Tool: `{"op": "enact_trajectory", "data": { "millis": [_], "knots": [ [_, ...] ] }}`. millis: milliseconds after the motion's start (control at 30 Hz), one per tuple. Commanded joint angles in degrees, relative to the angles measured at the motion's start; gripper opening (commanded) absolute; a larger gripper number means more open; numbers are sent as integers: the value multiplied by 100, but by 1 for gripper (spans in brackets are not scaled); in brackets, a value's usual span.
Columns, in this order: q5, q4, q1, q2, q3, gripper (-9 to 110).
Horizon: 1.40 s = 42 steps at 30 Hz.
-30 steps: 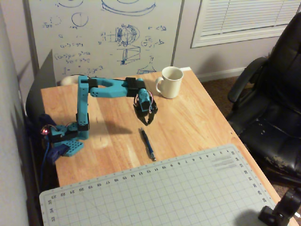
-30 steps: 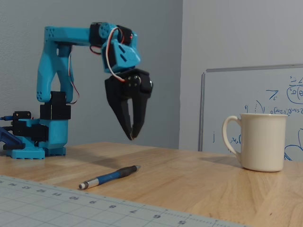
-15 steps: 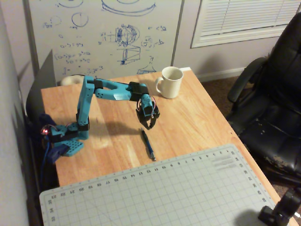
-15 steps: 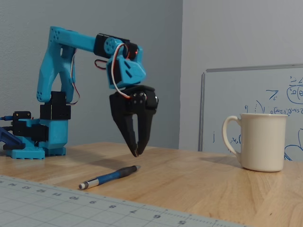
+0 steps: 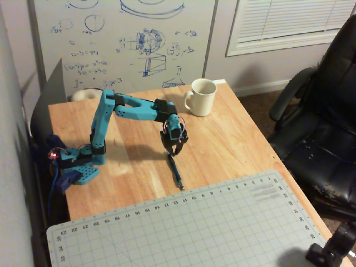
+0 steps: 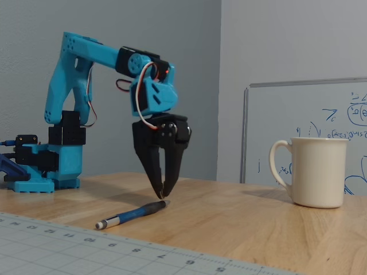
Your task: Touch the pen.
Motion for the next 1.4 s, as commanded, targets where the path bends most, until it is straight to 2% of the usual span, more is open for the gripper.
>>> {"op": "enact_trajectory", "data": {
  "millis": [0, 933, 1367],
  "knots": [
    [-79, 0, -18, 114, -18, 1],
    [-79, 0, -18, -105, -158, 1],
    [18, -44, 44, 545, -264, 1]
  ]
}}
